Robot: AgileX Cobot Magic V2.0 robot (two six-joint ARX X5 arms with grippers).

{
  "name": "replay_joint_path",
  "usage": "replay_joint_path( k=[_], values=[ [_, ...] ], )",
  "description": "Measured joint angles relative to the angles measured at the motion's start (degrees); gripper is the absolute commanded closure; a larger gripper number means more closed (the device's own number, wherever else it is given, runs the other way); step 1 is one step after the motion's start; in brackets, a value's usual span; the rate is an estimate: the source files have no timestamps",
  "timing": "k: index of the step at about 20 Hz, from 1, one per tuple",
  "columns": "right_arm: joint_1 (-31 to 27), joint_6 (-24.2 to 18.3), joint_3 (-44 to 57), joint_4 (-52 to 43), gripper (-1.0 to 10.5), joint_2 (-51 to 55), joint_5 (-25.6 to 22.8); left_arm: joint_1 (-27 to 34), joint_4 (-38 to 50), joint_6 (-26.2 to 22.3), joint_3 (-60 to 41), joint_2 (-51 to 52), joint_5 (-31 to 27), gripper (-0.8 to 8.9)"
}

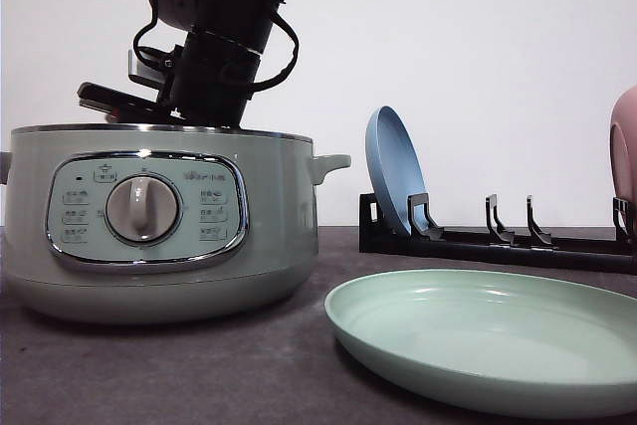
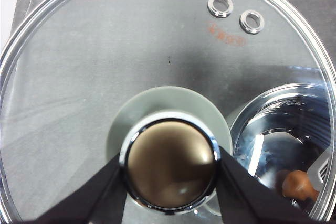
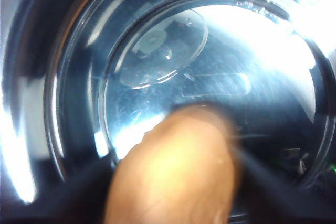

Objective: The right arm pick the green plate and place it on desk, then the left arm uncap open the steamer lid, the right arm pick the potato and place it on the plate, then the right arm cap close the steamer lid

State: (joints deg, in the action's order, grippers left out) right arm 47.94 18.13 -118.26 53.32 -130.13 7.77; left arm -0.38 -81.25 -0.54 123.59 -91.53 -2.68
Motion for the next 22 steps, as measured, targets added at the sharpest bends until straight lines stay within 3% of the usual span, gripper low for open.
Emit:
replay_joint_path(
  k=[7, 13, 22],
  values=[
    [-0.6, -2.7, -0.4, 0.0, 8.5, 2.7, -0.3, 0.0, 0.0, 0.0, 0.0, 0.0, 0.0, 8.05],
    [-1.9, -6.5, -4.3, 2.0, 8.5, 13.5, -0.3, 0.0, 0.0, 0.0, 0.0, 0.0, 1.2, 8.05],
    [-8.6, -13.4, -2.6, 16.3, 8.5, 30.9, -0.6, -0.5, 0.0, 0.0, 0.0, 0.0, 1.5, 8.05]
  ],
)
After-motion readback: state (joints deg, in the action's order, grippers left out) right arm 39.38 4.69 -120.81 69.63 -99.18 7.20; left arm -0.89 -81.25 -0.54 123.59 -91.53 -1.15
